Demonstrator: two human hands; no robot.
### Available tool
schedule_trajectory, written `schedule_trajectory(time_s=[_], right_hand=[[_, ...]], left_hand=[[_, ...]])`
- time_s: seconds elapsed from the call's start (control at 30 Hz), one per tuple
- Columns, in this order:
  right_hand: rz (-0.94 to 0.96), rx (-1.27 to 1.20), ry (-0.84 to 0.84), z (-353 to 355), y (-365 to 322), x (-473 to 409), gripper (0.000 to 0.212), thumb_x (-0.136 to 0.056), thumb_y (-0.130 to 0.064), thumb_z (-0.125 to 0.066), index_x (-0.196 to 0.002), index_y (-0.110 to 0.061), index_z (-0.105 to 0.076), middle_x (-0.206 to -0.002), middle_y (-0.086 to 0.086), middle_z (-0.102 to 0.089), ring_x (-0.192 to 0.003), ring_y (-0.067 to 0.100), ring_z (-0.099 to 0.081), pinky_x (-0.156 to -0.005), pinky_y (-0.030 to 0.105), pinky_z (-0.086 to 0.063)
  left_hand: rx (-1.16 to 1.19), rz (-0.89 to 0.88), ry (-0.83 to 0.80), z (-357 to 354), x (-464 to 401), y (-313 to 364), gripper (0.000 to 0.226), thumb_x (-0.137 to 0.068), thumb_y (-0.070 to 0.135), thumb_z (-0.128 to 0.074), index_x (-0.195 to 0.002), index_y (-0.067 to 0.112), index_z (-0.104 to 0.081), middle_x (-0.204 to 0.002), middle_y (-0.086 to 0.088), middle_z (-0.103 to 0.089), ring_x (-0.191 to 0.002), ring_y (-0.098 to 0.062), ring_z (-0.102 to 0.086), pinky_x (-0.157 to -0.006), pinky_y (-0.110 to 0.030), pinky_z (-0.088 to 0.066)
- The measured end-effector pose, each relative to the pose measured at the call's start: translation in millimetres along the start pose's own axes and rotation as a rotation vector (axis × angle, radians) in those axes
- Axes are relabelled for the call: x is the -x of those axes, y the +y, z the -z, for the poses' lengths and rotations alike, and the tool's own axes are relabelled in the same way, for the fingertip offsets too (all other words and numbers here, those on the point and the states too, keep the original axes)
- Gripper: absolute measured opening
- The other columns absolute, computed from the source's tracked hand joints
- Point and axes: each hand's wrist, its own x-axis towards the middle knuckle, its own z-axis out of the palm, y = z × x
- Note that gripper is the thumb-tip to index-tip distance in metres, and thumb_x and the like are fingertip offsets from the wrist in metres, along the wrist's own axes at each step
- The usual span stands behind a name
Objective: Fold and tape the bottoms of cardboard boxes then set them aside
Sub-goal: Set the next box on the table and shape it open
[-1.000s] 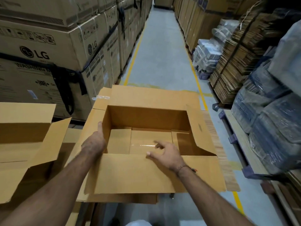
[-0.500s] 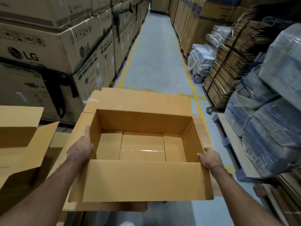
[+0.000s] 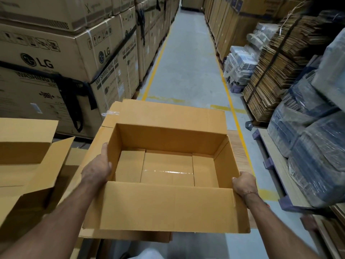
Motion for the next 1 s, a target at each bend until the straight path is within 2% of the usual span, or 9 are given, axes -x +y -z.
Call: schedule_trajectory(time_s=[0.2,0.3,0.4,0.53,0.67,0.7,0.8,0.93,1.0], right_hand=[[0.090,-0.065,0.228,-1.1,5.4,33.3,0.039,-0.104,-0.039,-0.052,-0.126,-0.010,-0.067,-0.116,0.015,-0.069,-0.107,0.036,-0.063,-0.082,0.038,-0.050],[0.076,-0.102,0.288,-11.2,16.0,54.5,0.058,-0.102,-0.051,-0.049,-0.139,-0.008,-0.058,-0.131,0.017,-0.062,-0.122,0.038,-0.056,-0.101,0.047,-0.048],[-0.003,-0.107,0.258,-24.3,21.1,71.5,0.074,-0.099,-0.064,-0.043,-0.152,-0.012,-0.045,-0.143,0.017,-0.054,-0.134,0.039,-0.048,-0.110,0.053,-0.042],[-0.118,-0.118,0.269,-26.8,20.0,82.9,0.085,-0.094,-0.077,-0.038,-0.152,-0.015,-0.042,-0.145,0.016,-0.051,-0.130,0.041,-0.051,-0.101,0.057,-0.046],[-0.096,-0.216,0.216,-23.2,15.0,83.2,0.079,-0.097,-0.071,-0.042,-0.154,-0.016,-0.042,-0.146,0.014,-0.054,-0.131,0.039,-0.053,-0.104,0.053,-0.046],[-0.092,-0.226,0.216,-21.8,14.6,82.2,0.074,-0.098,-0.066,-0.044,-0.152,-0.016,-0.045,-0.142,0.014,-0.058,-0.129,0.039,-0.055,-0.103,0.052,-0.047],[-0.133,-0.197,0.209,-10.3,8.3,81.8,0.057,-0.094,-0.053,-0.048,-0.138,-0.019,-0.060,-0.122,0.014,-0.069,-0.113,0.040,-0.062,-0.093,0.048,-0.052],[-0.142,-0.203,0.163,21.7,-12.0,80.2,0.047,-0.092,-0.049,-0.054,-0.121,-0.014,-0.067,-0.116,0.016,-0.069,-0.107,0.039,-0.062,-0.085,0.042,-0.049],[-0.087,-0.210,0.102,47.1,-25.9,71.3,0.048,-0.095,-0.050,-0.057,-0.121,-0.010,-0.067,-0.121,0.018,-0.068,-0.109,0.039,-0.062,-0.087,0.040,-0.048]], left_hand=[[0.013,-0.012,0.019,-1.7,2.3,-3.8,0.079,-0.106,0.028,-0.055,-0.162,0.036,0.000,-0.096,-0.004,-0.061,-0.076,-0.021,-0.067,-0.072,-0.050,-0.062],[0.079,-0.015,0.098,-2.9,6.0,-3.3,0.062,-0.107,0.030,-0.053,-0.161,0.029,-0.023,-0.117,-0.008,-0.064,-0.096,-0.028,-0.068,-0.080,-0.052,-0.060],[0.194,0.117,0.170,-4.7,12.0,-5.1,0.053,-0.103,0.043,-0.060,-0.149,0.019,-0.049,-0.131,-0.016,-0.063,-0.118,-0.040,-0.061,-0.096,-0.059,-0.053],[0.243,0.581,0.082,-3.1,9.8,-4.4,0.097,-0.078,0.081,-0.066,-0.143,0.012,-0.048,-0.141,-0.024,-0.047,-0.130,-0.047,-0.046,-0.107,-0.062,-0.041],[0.555,0.786,-0.101,-31.6,-29.6,-41.4,0.146,-0.035,0.098,-0.072,-0.151,0.021,-0.028,-0.152,-0.023,-0.034,-0.135,-0.051,-0.042,-0.103,-0.072,-0.042],[0.678,0.781,-0.125,-18.6,-15.5,-32.8,0.143,-0.040,0.092,-0.078,-0.153,0.021,-0.027,-0.153,-0.022,-0.038,-0.135,-0.051,-0.044,-0.104,-0.071,-0.041],[0.867,0.636,-0.274,20.3,24.9,3.3,0.091,-0.091,0.057,-0.072,-0.158,0.012,-0.032,-0.147,-0.023,-0.051,-0.132,-0.045,-0.052,-0.110,-0.060,-0.040],[0.947,0.441,-0.337,53.3,22.8,8.9,0.070,-0.099,0.048,-0.066,-0.153,0.009,-0.043,-0.118,-0.017,-0.063,-0.096,-0.036,-0.062,-0.094,-0.052,-0.049],[0.968,0.380,-0.344,76.7,28.5,18.7,0.058,-0.102,0.052,-0.060,-0.141,0.010,-0.055,-0.102,-0.015,-0.068,-0.088,-0.033,-0.066,-0.089,-0.049,-0.050]])
